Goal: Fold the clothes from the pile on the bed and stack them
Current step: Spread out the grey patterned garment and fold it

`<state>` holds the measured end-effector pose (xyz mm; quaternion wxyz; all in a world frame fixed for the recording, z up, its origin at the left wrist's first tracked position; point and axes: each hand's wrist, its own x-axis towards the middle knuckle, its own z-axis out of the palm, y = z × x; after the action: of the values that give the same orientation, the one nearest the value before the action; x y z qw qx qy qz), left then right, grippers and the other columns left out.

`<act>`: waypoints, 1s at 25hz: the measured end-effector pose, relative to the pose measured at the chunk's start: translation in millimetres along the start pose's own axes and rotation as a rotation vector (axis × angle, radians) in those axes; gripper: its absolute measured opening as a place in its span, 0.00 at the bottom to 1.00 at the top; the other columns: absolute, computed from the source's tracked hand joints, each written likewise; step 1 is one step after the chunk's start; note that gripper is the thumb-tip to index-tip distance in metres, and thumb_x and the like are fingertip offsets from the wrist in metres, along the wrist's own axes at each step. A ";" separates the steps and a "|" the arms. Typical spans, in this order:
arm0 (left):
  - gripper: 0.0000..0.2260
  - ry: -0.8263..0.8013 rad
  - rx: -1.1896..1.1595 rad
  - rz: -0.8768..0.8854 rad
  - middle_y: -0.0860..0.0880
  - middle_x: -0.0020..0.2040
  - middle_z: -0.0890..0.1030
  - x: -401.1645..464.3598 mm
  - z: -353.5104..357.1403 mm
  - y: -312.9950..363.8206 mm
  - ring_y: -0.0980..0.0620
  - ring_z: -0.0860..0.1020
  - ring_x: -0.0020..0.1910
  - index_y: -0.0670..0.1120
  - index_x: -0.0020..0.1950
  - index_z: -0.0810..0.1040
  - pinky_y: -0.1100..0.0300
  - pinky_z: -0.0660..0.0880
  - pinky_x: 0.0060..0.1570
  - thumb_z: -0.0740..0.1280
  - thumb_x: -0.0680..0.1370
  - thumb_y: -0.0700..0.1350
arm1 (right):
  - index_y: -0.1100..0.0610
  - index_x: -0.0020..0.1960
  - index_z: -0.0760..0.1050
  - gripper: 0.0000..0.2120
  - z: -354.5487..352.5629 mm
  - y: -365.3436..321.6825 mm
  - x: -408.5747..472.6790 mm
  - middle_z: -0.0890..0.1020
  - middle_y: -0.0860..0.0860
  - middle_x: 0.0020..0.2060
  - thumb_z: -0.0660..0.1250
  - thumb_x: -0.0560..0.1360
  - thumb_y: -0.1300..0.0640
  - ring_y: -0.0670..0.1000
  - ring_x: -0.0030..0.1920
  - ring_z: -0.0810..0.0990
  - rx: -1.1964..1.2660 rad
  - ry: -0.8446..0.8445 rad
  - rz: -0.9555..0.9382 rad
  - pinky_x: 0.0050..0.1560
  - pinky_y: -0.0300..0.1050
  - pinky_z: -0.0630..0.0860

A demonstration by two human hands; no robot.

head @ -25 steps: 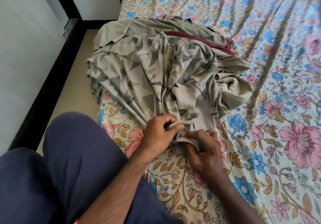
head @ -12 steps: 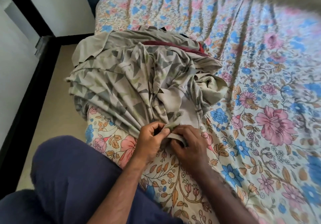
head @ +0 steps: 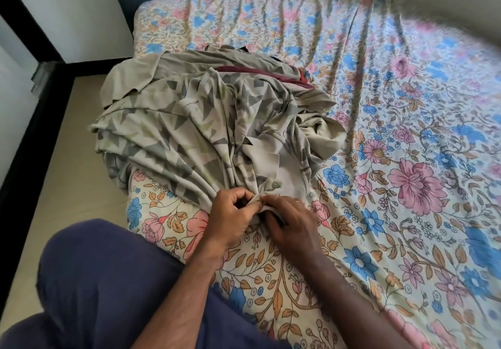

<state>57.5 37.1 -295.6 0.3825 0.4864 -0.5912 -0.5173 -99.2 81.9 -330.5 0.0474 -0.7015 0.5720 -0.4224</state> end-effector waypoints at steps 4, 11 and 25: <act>0.04 -0.130 0.057 0.068 0.48 0.37 0.83 -5.5 -6.5 0.5 0.52 0.80 0.37 0.47 0.45 0.84 0.52 0.78 0.39 0.74 0.73 0.46 | 0.58 0.58 0.83 0.14 -4.4 -3.5 4.0 0.86 0.51 0.51 0.70 0.75 0.53 0.43 0.48 0.81 0.066 0.021 0.022 0.49 0.38 0.80; 0.03 -0.059 0.167 0.105 0.53 0.44 0.84 -3.9 -1.2 -4.0 0.53 0.82 0.45 0.50 0.50 0.83 0.55 0.81 0.47 0.72 0.79 0.42 | 0.56 0.52 0.86 0.09 -6.0 0.1 10.1 0.87 0.45 0.46 0.77 0.72 0.62 0.42 0.46 0.86 0.284 0.057 0.192 0.46 0.44 0.84; 0.03 0.038 0.011 0.044 0.50 0.44 0.85 -1.3 8.1 -2.6 0.52 0.83 0.45 0.48 0.50 0.84 0.58 0.82 0.46 0.70 0.80 0.43 | 0.57 0.51 0.86 0.10 -22.1 0.6 21.5 0.88 0.51 0.45 0.72 0.76 0.70 0.51 0.46 0.86 0.738 -0.107 0.410 0.47 0.42 0.81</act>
<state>50.5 40.3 -299.5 0.4021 0.4851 -0.5974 -0.4961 -114.2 72.7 -305.2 0.4082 -0.5301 0.5070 -0.5435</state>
